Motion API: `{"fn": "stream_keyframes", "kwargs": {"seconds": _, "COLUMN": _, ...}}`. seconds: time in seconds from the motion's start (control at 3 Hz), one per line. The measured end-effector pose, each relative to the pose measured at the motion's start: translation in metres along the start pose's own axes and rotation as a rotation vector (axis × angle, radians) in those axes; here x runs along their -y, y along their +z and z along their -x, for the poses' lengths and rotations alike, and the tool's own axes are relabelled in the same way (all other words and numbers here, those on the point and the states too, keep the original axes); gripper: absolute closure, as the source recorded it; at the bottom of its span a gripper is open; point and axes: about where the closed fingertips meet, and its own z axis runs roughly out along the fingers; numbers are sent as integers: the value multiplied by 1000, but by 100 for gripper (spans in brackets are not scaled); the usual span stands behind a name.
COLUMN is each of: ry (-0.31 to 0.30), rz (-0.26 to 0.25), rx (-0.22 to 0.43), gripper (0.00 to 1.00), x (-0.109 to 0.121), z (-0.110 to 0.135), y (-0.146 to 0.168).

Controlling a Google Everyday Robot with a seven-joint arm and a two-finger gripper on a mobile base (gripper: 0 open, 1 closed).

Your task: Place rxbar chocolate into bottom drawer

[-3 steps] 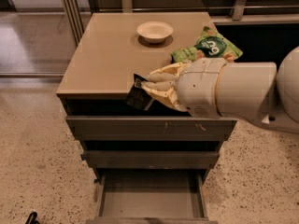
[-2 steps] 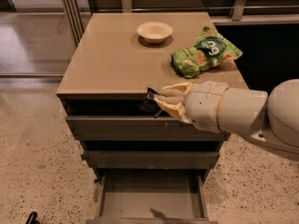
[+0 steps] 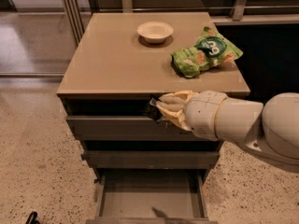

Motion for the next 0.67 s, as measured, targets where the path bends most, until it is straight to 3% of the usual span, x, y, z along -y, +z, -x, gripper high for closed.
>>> {"fn": "stream_keyframes", "kwargs": {"seconds": 0.33, "ry": 72, "rz": -64, "rx": -38, "gripper": 100, "x": -5, "z": -52, "y": 10}}
{"fn": "stream_keyframes", "kwargs": {"seconds": 0.67, "ry": 176, "rz": -125, "rx": -67, "gripper": 100, "x": -18, "z": -124, "y": 22}}
